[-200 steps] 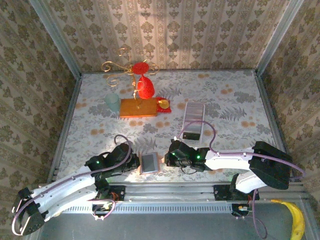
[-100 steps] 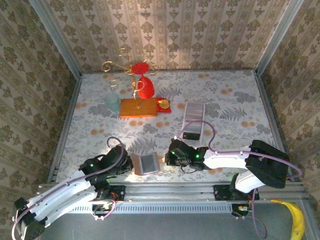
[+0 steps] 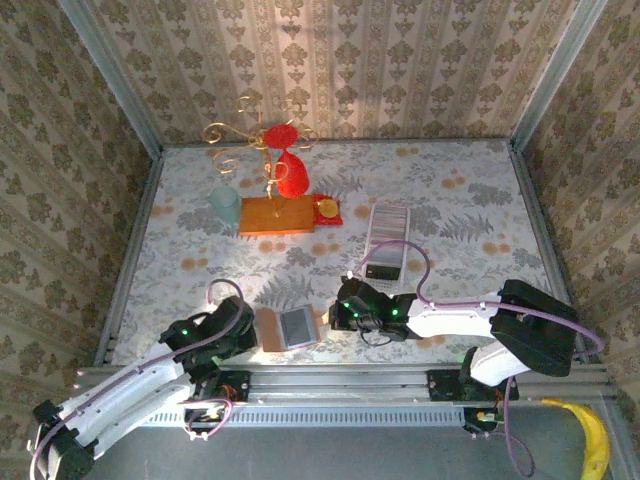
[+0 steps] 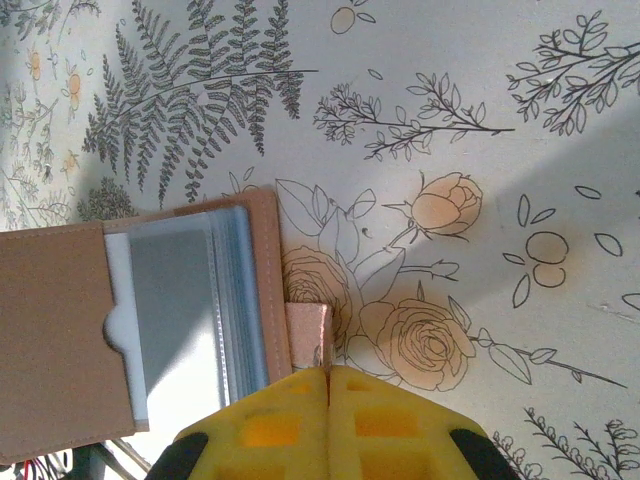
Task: Put the credit cards into the card holder
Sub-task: Close the card holder at the bottom-center of the table, then close the button at the bottom-center of the table.
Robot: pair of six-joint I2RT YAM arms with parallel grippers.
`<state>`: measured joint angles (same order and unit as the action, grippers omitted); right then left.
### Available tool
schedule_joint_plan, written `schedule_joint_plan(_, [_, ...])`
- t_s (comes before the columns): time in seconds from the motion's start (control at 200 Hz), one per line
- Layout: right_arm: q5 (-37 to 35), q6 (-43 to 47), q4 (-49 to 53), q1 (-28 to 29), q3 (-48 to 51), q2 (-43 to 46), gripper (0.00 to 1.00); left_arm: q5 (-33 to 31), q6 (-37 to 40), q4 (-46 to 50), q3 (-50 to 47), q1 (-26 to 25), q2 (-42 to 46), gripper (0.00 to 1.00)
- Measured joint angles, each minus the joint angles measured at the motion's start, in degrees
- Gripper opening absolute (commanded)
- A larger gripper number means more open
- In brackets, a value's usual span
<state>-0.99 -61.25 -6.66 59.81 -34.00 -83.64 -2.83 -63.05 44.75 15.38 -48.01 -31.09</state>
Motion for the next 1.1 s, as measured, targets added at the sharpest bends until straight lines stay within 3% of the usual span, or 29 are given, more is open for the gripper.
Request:
schedule_joint_plan(0.265, [0.2, 0.0, -0.74, 0.0, 0.15, 0.02, 0.0, 3.28, -0.42, -5.16, -2.47, 0.85, 0.72, 0.07])
schedule_joint_plan(0.56, [0.2, -0.07, -2.29, 0.0, 2.03, 0.85, 0.0, 10.19, -0.42, -23.54, -3.85, 0.28, -0.57, 0.08])
schedule_joint_plan(1.1, [1.03, -0.24, -4.44, 0.24, 2.25, 1.97, 0.0, 8.92, -0.17, -37.57, 0.04, -6.08, -21.57, 0.0])
